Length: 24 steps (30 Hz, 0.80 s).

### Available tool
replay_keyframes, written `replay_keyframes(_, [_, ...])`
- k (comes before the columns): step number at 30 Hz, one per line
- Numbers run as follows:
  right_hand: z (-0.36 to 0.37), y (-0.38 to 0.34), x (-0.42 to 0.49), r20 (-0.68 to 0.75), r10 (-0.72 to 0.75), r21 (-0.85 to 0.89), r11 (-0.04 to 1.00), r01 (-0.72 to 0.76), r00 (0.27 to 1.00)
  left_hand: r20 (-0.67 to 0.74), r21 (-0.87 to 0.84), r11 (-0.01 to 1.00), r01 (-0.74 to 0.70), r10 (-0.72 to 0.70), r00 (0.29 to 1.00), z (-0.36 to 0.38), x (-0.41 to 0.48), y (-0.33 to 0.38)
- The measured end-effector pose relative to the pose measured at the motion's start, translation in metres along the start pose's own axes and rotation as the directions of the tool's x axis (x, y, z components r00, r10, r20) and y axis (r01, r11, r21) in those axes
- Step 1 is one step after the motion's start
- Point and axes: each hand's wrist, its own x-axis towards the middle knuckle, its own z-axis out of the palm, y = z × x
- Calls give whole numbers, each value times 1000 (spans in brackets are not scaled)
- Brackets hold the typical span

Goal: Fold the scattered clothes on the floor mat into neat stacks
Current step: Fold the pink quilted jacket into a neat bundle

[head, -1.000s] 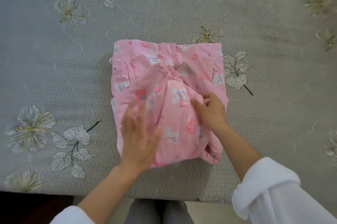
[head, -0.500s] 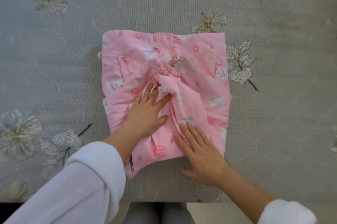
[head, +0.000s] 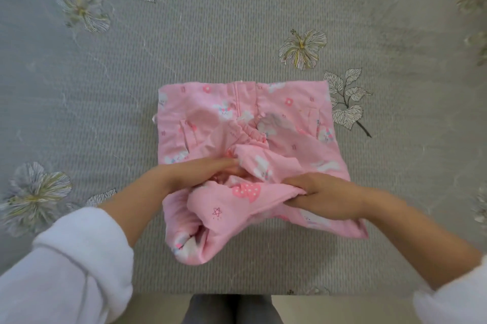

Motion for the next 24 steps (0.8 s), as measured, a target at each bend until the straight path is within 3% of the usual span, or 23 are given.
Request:
replay_keyframes(2, [-16, -3, -1, 150, 9, 99, 995, -24, 989, 6, -296, 955, 17, -16, 1000, 4, -6, -14])
replay_keyframes(4, [-33, -9, 3, 236, 32, 94, 994, -55, 971, -38, -490, 870, 50, -78, 996, 9, -14, -22])
replay_keyframes(7, [-62, -23, 21, 241, 114, 14, 992, -121, 964, -283, -536, 844, -16, -162, 945, 14, -22, -14])
replay_keyframes(9, [-81, -32, 37, 198, 202, -127, 976, -179, 959, -519, -452, 892, -32, -233, 822, 6, -25, -10])
replay_keyframes(12, [-104, -48, 61, 33, 212, -404, 897, -181, 977, -767, -306, 912, -274, -65, 639, -5, -40, 3])
replay_keyframes(14, [-108, -56, 76, -186, 172, -602, 758, -251, 967, -911, -161, 884, -439, 39, 411, -7, -53, 13])
replay_keyframes(15, [-107, -57, 83, -301, 135, -659, 686, -308, 944, -951, 0, 891, -455, 141, 277, -4, -57, 20])
replay_keyframes(16, [-104, -57, 90, -390, 92, -692, 627, -357, 916, -939, 219, 898, -382, 300, 167, 1, -58, 30])
replay_keyframes(17, [-99, -56, 96, -451, 47, -708, 589, -390, 891, -869, 444, 863, -240, 480, 117, 7, -57, 36])
replay_keyframes(18, [-95, -53, 101, -496, 0, -710, 575, -406, 868, -760, 632, 771, -71, 635, 135, 12, -49, 41])
replay_keyframes(19, [-89, -49, 105, -532, -45, -704, 578, -413, 846, -660, 747, 659, 86, 721, 211, 19, -38, 42])
replay_keyframes(20, [-82, -44, 108, -562, -84, -694, 589, -414, 823, -620, 784, 585, 208, 720, 313, 25, -27, 43])
replay_keyframes(22, [-65, -32, 110, -620, -169, -664, 633, -399, 766, -677, 732, 593, 335, 578, 456, 28, -7, 40])
replay_keyframes(24, [-46, -17, 105, -702, -241, -603, 701, -380, 671, -754, 638, 654, 407, 423, 502, 21, 11, 25])
